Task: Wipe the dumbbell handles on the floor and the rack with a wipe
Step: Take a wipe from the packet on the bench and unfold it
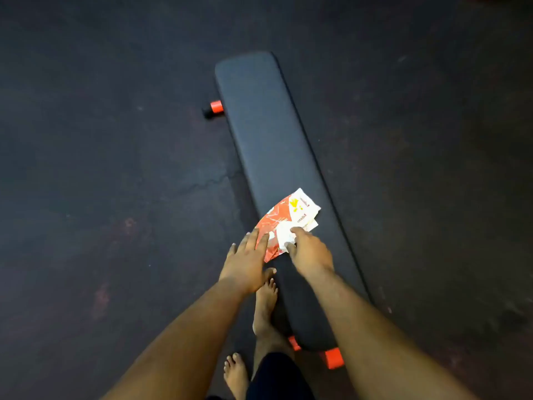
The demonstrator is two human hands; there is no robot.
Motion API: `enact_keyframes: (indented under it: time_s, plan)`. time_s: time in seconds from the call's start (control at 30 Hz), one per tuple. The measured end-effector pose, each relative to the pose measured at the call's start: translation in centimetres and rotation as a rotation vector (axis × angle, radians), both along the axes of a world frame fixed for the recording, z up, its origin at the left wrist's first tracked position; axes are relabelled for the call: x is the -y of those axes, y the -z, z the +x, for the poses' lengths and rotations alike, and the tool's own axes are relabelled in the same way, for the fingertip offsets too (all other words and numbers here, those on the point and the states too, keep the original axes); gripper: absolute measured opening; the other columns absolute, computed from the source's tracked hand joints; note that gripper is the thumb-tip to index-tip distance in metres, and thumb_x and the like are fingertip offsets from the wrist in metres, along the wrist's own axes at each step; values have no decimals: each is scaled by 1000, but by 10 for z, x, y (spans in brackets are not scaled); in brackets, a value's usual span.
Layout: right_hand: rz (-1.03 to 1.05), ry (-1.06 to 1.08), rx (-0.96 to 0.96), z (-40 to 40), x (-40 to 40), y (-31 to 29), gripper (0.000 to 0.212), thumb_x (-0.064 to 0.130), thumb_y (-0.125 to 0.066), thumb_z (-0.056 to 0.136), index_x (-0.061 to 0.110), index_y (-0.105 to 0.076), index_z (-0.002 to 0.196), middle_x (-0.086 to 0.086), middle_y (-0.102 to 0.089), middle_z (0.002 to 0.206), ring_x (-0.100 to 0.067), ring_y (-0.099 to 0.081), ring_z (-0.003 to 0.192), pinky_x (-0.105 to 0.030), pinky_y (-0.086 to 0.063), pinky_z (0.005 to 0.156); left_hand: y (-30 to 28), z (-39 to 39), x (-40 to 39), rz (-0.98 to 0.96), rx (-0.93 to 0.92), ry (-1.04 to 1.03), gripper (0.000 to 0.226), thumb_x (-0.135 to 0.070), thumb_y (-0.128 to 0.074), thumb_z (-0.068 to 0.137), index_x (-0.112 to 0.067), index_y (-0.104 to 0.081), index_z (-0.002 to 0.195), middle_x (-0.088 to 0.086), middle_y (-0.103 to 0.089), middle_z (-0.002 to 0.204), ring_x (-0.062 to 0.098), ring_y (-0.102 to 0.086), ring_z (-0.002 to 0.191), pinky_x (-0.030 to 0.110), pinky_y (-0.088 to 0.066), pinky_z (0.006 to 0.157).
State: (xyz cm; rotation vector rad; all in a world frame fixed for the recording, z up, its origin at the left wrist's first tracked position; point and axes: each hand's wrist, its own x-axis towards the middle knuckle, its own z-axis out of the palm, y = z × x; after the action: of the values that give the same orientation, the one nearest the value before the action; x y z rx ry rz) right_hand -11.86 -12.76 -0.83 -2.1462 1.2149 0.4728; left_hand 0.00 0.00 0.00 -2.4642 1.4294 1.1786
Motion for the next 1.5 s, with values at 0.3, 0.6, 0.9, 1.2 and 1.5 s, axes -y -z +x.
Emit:
enact_keyframes:
  time_s: [0.3, 0.6, 0.9, 1.2, 1.5]
  plan:
    - [16, -153, -175, 18, 28, 65, 27, 30, -50, 102, 21, -54, 127, -5, -62, 124, -28, -59, 113, -34, -45, 79, 77, 16, 61, 140, -3, 225, 88, -46, -51, 103, -23, 9, 162, 1, 17, 170, 22, 11, 157, 53, -5, 126]
    - [140, 508, 135, -8, 79, 31, 21, 23, -61, 94, 14, -65, 112, -7, -71, 111, -27, -64, 96, -27, -41, 66, 53, 22, 88, 128, -93, 160, 89, -54, -52, 100, -23, 3, 163, 1, 7, 171, 23, 2, 158, 56, -5, 126]
    - [326, 472, 432, 64, 18, -82, 7, 15, -69, 92, 17, -63, 93, 1, -66, 79, -12, -60, 71, -29, -48, 66, -84, 63, 60, -220, -810, -896, 31, -39, -54, 105, -15, -73, 101, 4, -78, 91, 9, -73, 86, 37, -58, 89]
    - [547, 223, 578, 212, -81, -220, 39, 23, -79, 83, 21, -60, 117, -10, -70, 89, -18, -66, 79, -37, -52, 71, -215, 199, -88, -476, -676, -1178, 9, -19, -62, 101, -12, -68, 104, 8, -75, 96, 17, -70, 79, 33, -56, 73]
    - [516, -252, 611, 398, -248, -309, 12, 20, -70, 94, 18, -71, 105, 0, -75, 95, -5, -66, 80, -21, -48, 70, -306, 350, -294, -772, -581, -1297, 17, -21, -70, 96, -10, -58, 100, 15, -75, 101, 23, -74, 86, 42, -60, 79]
